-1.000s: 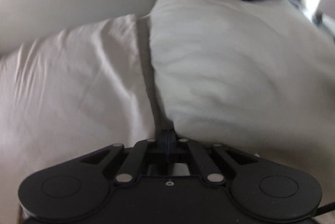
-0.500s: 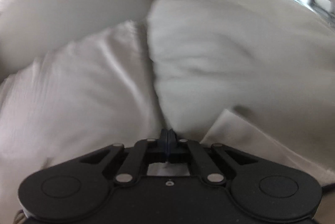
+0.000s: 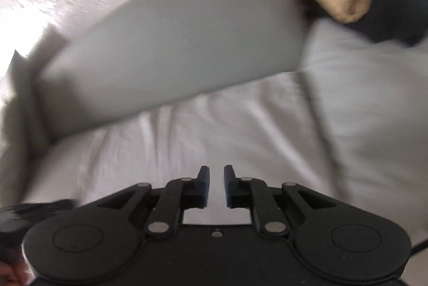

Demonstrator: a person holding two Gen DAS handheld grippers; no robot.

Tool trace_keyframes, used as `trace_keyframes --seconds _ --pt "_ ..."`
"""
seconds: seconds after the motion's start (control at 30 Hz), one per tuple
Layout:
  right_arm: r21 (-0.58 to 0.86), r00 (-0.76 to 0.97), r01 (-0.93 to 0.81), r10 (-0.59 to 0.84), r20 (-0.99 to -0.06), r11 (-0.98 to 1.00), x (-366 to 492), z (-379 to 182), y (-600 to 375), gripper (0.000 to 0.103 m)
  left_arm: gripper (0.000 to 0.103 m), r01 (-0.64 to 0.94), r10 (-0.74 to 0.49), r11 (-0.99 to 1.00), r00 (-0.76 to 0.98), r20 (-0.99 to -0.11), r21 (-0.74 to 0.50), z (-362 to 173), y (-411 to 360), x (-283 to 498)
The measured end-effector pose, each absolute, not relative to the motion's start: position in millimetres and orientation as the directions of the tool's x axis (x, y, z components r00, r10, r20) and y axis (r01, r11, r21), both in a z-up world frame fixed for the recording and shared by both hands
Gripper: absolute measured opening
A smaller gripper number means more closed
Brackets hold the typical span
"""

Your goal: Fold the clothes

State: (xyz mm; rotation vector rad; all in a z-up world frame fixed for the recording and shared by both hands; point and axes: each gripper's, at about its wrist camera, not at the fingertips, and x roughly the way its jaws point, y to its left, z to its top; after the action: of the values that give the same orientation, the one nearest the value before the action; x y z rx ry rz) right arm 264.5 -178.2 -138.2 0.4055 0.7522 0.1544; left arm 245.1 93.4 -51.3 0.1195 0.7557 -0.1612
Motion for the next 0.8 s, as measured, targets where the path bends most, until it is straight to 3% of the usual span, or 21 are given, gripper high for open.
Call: trace_keyframes --seconds 0.2,0.3,0.47,0.6,0.67,0.8 --pt "0.488 0.705 -0.083 0.398 -0.588 0.869 324 -180 -151 0.012 0.026 0.278 -0.192 0.960 0.722 -0.665 0.025 -94 56 315" --pt "0.431 0.739 -0.105 0.360 -0.570 0.896 346 -190 -143 0.000 0.027 0.169 -0.058 0.975 0.816 -0.576 0.142 -105 58 328" --pt "0.304 0.833 0.083 0.101 -0.544 0.949 366 -190 -181 0.000 0.028 -0.162 0.277 0.952 0.818 -0.505 0.260 -111 114 369" --pt "0.244 0.832 0.269 -0.097 -0.546 0.932 374 -190 -223 0.000 0.026 -0.316 0.469 0.874 0.747 -0.471 0.370 -115 158 383" --pt "0.225 0.807 0.354 -0.176 -0.564 0.908 375 -193 -242 0.000 0.026 -0.354 0.529 0.839 0.706 -0.470 0.412 -118 176 380" --pt "0.191 0.796 0.349 -0.182 -0.578 0.918 370 -189 -242 0.000 0.024 -0.343 0.511 0.853 0.700 -0.499 0.394 -109 186 370"
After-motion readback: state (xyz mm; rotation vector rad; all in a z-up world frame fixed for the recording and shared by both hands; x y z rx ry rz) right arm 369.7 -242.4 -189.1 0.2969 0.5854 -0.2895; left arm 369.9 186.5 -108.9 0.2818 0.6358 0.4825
